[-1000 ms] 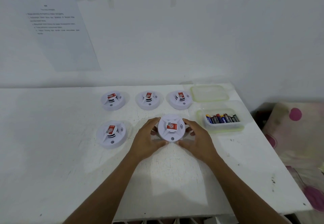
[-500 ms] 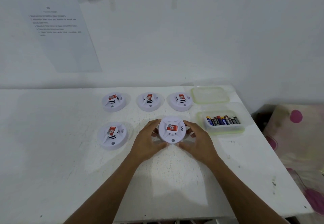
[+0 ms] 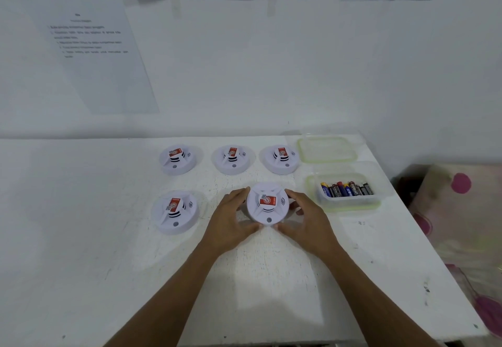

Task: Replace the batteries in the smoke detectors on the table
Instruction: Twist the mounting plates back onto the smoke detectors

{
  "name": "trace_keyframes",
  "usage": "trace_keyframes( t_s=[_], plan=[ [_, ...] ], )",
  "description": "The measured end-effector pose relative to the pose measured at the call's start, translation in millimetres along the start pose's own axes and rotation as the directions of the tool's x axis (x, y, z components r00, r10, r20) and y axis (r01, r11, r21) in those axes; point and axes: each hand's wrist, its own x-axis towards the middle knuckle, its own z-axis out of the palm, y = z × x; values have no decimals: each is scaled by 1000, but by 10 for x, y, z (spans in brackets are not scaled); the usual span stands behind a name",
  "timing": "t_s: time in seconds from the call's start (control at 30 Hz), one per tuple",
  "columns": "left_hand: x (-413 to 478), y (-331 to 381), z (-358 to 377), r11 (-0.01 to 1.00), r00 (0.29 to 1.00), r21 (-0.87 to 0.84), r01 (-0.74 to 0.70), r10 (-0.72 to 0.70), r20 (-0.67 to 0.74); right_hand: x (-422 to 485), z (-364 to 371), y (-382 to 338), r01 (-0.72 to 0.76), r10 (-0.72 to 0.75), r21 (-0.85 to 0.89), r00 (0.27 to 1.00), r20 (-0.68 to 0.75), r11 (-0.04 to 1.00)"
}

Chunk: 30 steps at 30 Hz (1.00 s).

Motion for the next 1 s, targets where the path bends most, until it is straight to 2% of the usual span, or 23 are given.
trace_keyframes(
  t_s=[0.27, 0.63, 0.83, 1.0],
  plan=[
    [-22, -22, 10, 998, 998, -8, 59, -59, 8, -5, 2, 5, -2, 2, -15, 1000, 10, 1000],
    [-19, 49, 15, 998, 1000, 58, 0, 0, 0, 12, 33, 50, 34, -34, -59, 999, 4, 998],
    [-20, 38, 31, 997, 1000, 66, 27, -27, -6, 18, 29, 53, -2, 3, -42, 1000, 24, 999],
    [3, 143, -33, 996, 996, 57, 72, -75, 45, 5, 21, -11, 30, -30, -13, 999, 21, 999]
  ],
)
